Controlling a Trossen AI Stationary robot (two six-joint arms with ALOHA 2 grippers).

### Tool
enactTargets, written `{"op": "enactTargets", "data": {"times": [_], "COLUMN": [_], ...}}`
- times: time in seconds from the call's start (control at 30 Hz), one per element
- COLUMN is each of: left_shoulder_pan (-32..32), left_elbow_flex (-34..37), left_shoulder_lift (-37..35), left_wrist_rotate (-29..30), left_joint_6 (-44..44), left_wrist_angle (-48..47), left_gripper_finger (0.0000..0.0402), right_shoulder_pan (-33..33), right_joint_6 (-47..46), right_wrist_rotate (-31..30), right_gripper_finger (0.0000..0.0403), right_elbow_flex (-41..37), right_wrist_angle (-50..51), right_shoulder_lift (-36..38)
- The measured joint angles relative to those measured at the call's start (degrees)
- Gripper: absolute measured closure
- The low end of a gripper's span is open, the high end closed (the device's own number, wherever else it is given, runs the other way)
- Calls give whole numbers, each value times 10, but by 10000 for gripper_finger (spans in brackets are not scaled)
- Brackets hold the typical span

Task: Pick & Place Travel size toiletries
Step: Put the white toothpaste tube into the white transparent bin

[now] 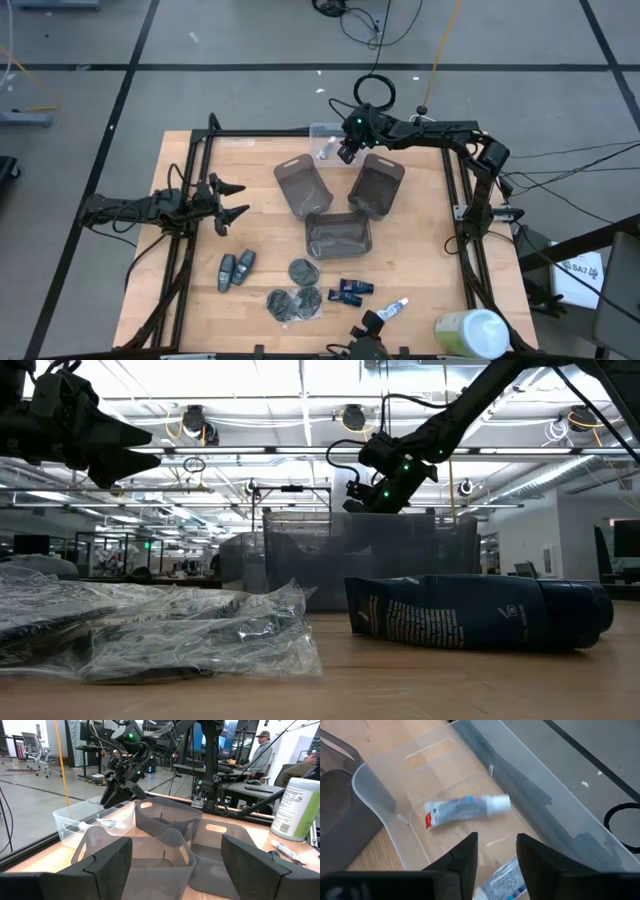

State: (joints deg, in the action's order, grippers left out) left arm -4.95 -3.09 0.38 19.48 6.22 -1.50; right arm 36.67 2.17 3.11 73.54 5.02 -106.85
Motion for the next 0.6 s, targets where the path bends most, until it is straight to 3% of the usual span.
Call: {"op": "enactTargets", "data": {"times": [0.23,0.4,0.6], "left_shoulder_pan": [0,0,0], "left_elbow_flex": [0,0,0], "left_shoulder_lift": [0,0,0], "left_wrist_rotate": [0,0,0], "left_joint_6": [0,0,0], "left_wrist_angle": [0,0,0], "left_gripper_finger": [105,105,105], "right_shoulder_pan": [-2,-18,-57], "right_joint_6": [19,30,35], "right_wrist_rotate": [22,73,94], "right_gripper_finger": [265,273,277], "right_elbow_flex": [0,0,0], "right_wrist_angle": [5,11,72], "right_shoulder_lift": [20,84,178]}}
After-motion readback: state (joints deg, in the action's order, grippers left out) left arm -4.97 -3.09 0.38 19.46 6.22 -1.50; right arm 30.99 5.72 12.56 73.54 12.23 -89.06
